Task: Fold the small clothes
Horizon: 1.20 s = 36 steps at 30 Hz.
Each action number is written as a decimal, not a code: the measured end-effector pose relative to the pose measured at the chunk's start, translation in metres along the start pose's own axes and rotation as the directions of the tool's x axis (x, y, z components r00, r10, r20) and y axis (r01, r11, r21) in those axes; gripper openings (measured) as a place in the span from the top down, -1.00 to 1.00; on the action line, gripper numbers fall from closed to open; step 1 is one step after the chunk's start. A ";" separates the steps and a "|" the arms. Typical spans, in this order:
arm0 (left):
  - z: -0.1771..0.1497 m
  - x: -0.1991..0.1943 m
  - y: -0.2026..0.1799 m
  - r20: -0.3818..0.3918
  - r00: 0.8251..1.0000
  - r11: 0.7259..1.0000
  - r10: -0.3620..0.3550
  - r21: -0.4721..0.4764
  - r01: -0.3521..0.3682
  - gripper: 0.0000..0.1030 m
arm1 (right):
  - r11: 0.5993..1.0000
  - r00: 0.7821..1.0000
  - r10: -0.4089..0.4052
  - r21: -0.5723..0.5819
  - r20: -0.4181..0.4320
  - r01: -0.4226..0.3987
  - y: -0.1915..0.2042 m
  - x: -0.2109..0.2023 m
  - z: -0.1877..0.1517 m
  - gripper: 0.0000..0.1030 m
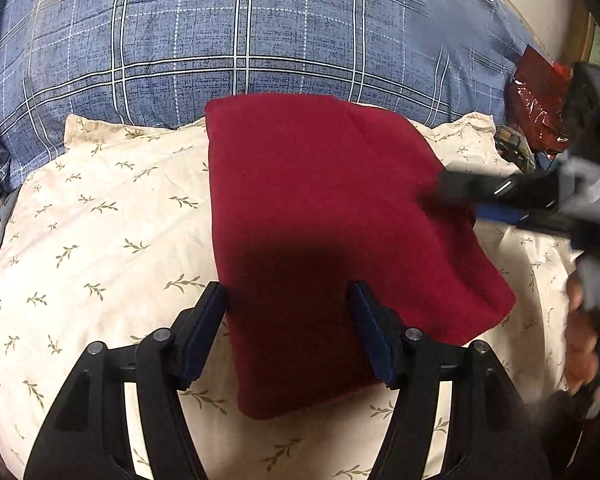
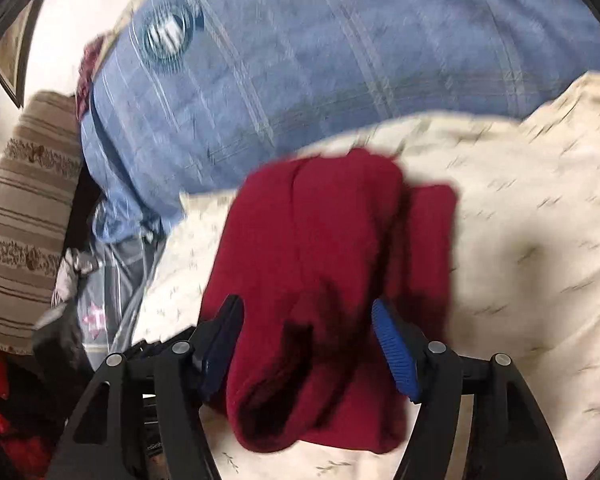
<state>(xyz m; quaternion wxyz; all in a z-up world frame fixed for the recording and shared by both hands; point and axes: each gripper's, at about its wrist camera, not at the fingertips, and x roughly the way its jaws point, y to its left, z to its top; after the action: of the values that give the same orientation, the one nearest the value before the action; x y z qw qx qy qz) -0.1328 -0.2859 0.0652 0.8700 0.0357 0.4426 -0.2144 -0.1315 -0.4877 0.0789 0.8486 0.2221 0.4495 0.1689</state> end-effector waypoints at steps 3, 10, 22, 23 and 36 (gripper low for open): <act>-0.001 -0.004 -0.001 -0.014 1.000 1.000 0.000 -0.002 0.000 -0.25 | 0.998 0.998 -0.061 -0.032 -0.019 0.061 0.003 0.015 -0.008 0.68; 0.001 -0.001 0.001 0.000 1.000 1.000 0.009 -0.019 -0.009 -0.55 | 0.988 0.989 -0.149 -0.043 0.014 0.149 -0.009 0.005 -0.011 0.69; 0.009 -0.007 0.009 0.020 0.999 0.998 0.042 -0.048 -0.041 -0.54 | 0.982 0.980 -0.127 -0.120 0.151 0.146 0.034 -0.043 0.002 0.20; 0.011 -0.006 0.009 0.024 0.999 0.998 0.049 -0.047 -0.047 -0.54 | 0.980 0.981 -0.126 -0.138 0.144 0.146 0.038 -0.035 0.004 0.25; 0.016 0.011 0.004 0.007 0.999 0.999 0.049 -0.022 -0.048 -0.60 | 0.969 0.970 -0.229 -0.075 0.084 0.235 -0.005 0.011 -0.004 0.49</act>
<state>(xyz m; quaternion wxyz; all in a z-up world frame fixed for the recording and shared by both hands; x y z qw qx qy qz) -0.1134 -0.2896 0.0656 0.8769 0.0363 0.4406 -0.1886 -0.1286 -0.4854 0.0671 0.8874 0.1384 0.4327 0.0788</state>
